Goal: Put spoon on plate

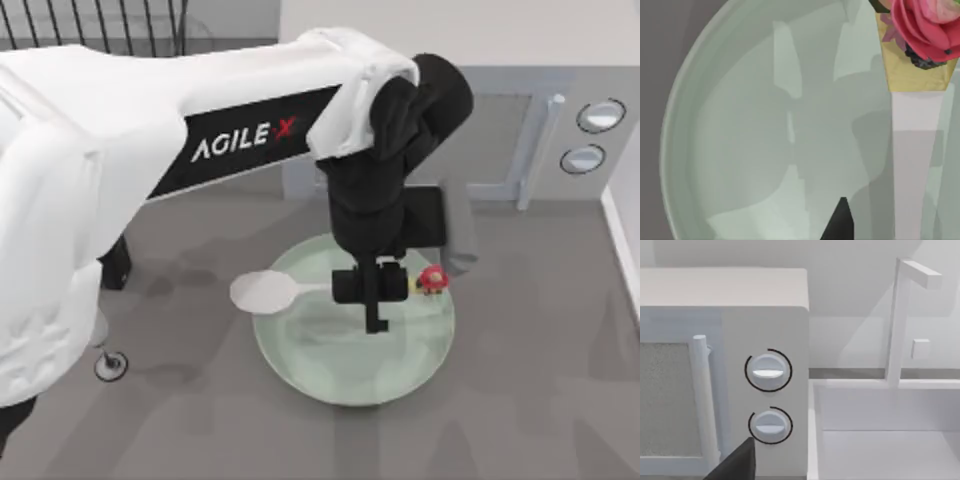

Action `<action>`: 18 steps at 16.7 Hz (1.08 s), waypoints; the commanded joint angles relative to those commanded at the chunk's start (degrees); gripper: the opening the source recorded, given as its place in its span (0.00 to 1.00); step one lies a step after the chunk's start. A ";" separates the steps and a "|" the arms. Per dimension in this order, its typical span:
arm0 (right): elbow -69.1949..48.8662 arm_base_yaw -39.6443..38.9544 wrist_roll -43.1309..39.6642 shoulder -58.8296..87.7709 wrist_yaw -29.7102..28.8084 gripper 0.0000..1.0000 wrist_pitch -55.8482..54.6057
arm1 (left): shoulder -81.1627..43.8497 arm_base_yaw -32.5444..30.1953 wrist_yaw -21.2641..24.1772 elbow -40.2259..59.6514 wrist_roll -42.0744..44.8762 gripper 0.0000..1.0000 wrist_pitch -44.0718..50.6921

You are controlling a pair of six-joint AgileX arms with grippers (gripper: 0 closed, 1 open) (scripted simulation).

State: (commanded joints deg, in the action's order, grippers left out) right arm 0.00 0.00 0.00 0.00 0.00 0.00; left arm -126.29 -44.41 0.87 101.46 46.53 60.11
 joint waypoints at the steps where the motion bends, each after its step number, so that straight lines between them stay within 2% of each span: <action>1: 0.00 0.00 0.00 0.00 0.00 1.00 0.00 | -0.77 0.11 0.04 -0.30 0.98 0.00 -0.22; 9: 0.00 0.00 0.00 0.00 0.00 1.00 0.00 | -3.01 0.27 0.38 -1.79 2.94 0.00 -0.84; 18: 0.00 0.00 0.00 0.00 0.00 1.00 0.00 | -3.01 0.27 0.38 -1.79 2.94 0.68 -0.84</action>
State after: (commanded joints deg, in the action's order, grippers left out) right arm 0.00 0.00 0.00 0.00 0.00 0.00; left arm -129.31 -44.14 1.25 99.67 49.47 59.27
